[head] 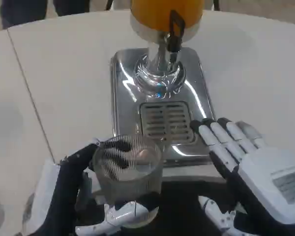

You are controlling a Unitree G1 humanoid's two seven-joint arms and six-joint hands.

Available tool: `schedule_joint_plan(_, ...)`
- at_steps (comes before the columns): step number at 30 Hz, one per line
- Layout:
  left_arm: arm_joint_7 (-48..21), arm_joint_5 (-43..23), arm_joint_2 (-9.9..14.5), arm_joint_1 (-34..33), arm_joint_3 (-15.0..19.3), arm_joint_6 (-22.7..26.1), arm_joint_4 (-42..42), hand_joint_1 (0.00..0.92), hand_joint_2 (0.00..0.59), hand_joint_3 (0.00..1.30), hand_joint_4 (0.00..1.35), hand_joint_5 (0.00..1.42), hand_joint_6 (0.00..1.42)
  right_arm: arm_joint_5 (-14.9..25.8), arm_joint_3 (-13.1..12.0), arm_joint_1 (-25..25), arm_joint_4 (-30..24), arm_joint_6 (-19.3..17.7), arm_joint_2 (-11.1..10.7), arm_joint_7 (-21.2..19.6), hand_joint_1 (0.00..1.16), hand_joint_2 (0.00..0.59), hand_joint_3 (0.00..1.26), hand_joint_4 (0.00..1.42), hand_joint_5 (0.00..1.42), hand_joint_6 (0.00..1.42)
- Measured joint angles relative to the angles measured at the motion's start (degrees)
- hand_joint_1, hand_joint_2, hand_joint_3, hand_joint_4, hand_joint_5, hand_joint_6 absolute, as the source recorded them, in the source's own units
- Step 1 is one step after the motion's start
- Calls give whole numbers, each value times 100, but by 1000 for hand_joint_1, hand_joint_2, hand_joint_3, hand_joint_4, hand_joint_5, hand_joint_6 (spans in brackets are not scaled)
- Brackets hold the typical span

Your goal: Grasp the cup under the faucet to collect the drink, then remove the cup.

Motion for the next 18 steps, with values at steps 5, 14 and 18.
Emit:
schedule_joint_plan(5, -1, 1, -21, -80, 10, 1, 0, 569, 56, 1203, 1094, 1424, 1424, -157, 100, 77, -5, 71, 180, 4, 130, 567, 0, 0, 0, 0)
schedule_joint_plan(14, -2, 6, -91, -260, 29, 23, 58, 569, 56, 1203, 1094, 1424, 1424, -246, 91, 380, -140, 123, 334, 5, 147, 565, 0, 0, 0, 0)
schedule_joint_plan(18, 124, 75, -237, -835, 28, 139, 586, 569, 56, 1203, 1094, 1424, 1424, -265, 88, 397, -170, 189, 379, 30, 152, 565, 0, 0, 0, 0)
